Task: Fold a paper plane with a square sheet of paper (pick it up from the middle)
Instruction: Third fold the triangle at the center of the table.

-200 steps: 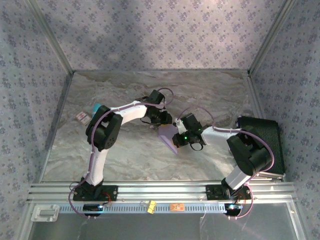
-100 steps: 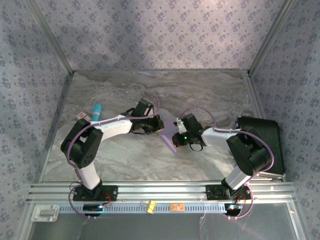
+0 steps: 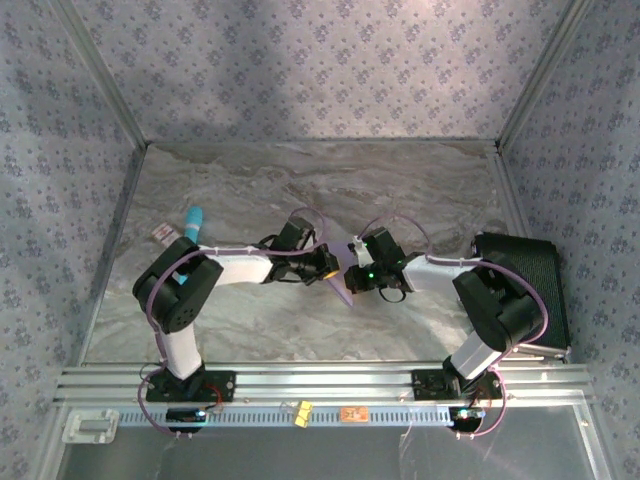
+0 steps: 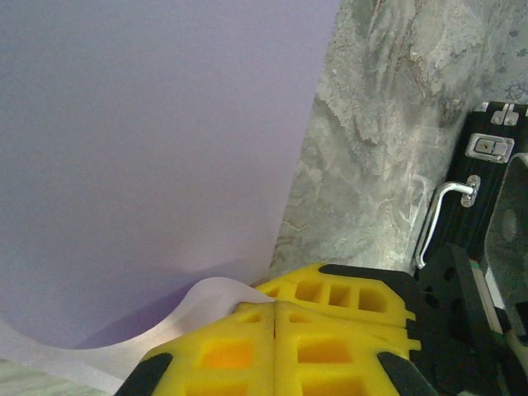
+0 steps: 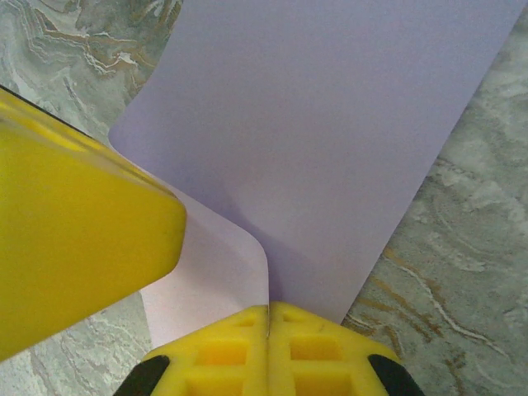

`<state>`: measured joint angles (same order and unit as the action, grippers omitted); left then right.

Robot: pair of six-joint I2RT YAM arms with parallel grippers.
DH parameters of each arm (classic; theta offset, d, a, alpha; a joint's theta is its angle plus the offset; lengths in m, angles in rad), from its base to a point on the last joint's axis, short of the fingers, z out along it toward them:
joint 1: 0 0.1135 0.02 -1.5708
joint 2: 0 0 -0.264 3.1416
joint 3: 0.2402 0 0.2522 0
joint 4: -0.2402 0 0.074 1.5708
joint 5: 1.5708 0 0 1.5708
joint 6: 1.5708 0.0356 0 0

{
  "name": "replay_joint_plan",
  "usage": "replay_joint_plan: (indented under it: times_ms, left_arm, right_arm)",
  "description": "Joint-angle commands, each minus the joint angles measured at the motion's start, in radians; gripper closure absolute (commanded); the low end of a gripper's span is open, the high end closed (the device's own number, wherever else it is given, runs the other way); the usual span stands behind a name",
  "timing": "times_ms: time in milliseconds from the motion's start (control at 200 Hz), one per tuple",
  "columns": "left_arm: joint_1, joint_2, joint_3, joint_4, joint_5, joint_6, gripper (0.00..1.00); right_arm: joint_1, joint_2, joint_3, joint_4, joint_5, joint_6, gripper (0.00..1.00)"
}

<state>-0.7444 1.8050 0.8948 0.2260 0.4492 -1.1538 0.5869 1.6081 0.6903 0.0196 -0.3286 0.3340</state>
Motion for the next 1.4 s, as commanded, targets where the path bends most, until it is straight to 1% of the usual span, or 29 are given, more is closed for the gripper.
replay_joint_plan:
  times_ms: [0,215,300,420,680,885,1119,1184,1289,1324,1394]
  left_arm:
    - [-0.003,0.019,-0.013,0.063,0.014,-0.029,0.94]
    - [-0.004,-0.002,-0.062,0.085,0.003,-0.041,0.95]
    - [-0.003,-0.003,-0.067,0.089,0.016,-0.042,0.97]
    - [-0.004,-0.004,-0.097,0.139,0.025,-0.062,0.97]
    - [-0.006,0.02,-0.098,0.119,0.004,-0.059,0.98]
    - [-0.006,0.044,-0.099,0.075,-0.018,-0.025,0.98]
    - [-0.006,0.063,-0.123,0.057,-0.036,-0.013,0.98]
    - [-0.009,0.059,-0.126,0.047,-0.043,-0.007,0.98]
    - [-0.009,0.053,-0.125,0.035,-0.044,0.0,0.98]
    - [-0.007,0.05,-0.123,0.032,-0.045,0.002,0.98]
    - [-0.01,0.046,-0.124,0.027,-0.051,0.002,0.98]
  right_arm:
    - [0.001,0.004,-0.015,-0.027,0.022,0.017,0.98]
    - [0.002,0.001,-0.016,-0.033,0.03,0.017,0.98]
    - [0.001,0.002,-0.014,-0.037,0.03,0.016,0.98]
    - [0.002,-0.002,-0.015,-0.037,0.032,0.014,0.98]
    - [0.001,0.003,-0.018,-0.036,0.032,0.014,0.98]
    - [0.002,0.002,-0.019,-0.03,0.026,0.017,0.98]
    - [0.001,0.001,-0.014,-0.024,0.012,0.019,0.96]
    - [0.0,-0.007,-0.008,-0.03,0.007,0.02,0.94]
    - [-0.006,-0.041,0.008,-0.054,-0.002,0.03,0.86]
    - [-0.012,-0.058,0.012,-0.066,-0.005,0.037,0.82]
    - [-0.029,-0.099,0.015,-0.087,-0.017,0.053,0.71]
